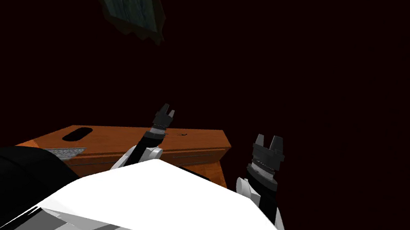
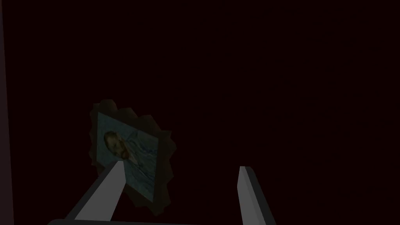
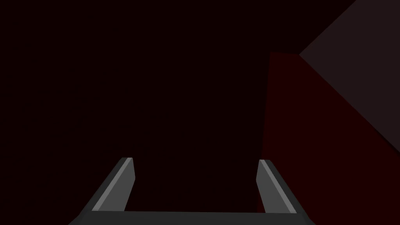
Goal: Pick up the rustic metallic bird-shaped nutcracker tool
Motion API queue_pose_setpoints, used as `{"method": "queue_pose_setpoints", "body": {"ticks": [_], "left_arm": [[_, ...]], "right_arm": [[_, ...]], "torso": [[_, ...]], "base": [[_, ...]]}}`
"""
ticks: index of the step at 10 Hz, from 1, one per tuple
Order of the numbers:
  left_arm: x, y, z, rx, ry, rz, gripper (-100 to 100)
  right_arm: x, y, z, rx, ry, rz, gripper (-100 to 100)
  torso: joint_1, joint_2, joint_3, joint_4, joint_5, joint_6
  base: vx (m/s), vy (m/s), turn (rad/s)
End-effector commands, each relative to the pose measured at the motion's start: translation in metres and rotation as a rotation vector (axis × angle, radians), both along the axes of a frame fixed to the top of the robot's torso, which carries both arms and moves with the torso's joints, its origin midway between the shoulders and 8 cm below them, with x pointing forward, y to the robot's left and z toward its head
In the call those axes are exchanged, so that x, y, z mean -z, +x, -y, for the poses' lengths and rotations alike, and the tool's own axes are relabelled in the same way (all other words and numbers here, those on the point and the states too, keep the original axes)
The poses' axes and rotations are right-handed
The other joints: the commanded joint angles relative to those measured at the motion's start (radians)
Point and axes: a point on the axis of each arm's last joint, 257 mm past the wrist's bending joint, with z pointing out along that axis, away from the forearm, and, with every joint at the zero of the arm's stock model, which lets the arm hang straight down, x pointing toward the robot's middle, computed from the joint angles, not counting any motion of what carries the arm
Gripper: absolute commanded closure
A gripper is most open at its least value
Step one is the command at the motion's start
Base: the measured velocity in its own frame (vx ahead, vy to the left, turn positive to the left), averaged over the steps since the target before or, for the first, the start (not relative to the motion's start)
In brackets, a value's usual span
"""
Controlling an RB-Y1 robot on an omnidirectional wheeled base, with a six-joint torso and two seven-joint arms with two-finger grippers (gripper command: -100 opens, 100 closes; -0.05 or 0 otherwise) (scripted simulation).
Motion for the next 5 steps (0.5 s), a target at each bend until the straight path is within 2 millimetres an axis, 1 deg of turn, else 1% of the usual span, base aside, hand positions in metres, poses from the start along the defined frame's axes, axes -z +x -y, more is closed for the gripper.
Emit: {"method": "queue_pose_setpoints", "body": {"ticks": [1, 3, 5], "left_arm": [[0.025, 0.011, -0.009, -0.005, 0.008, -0.07, -100], [0.052, 0.021, -0.02, -0.015, 0.01, -0.144, -100], [0.089, 0.031, -0.037, -0.032, 0.005, -0.242, -100]], "right_arm": [[0.0, 0.0, 0.0, 0.0, 0.0, 0.0, 0], [0.0, 0.0, 0.0, 0.0, 0.0, 0.0, 0], [0.0, 0.0, 0.0, 0.0, 0.0, 0.0, 0]], "torso": [[0.0, 0.0, 0.0, 0.0, 0.0, 0.0], [0.001, 0.002, 0.001, 0.0, 0.0, 0.001], [0.001, 0.002, 0.001, 0.0, 0.0, 0.0]], "base": [[-0.012, 0.003, -0.195], [-0.03, 0.017, -0.258], [-0.025, 0.01, -0.204]]}}
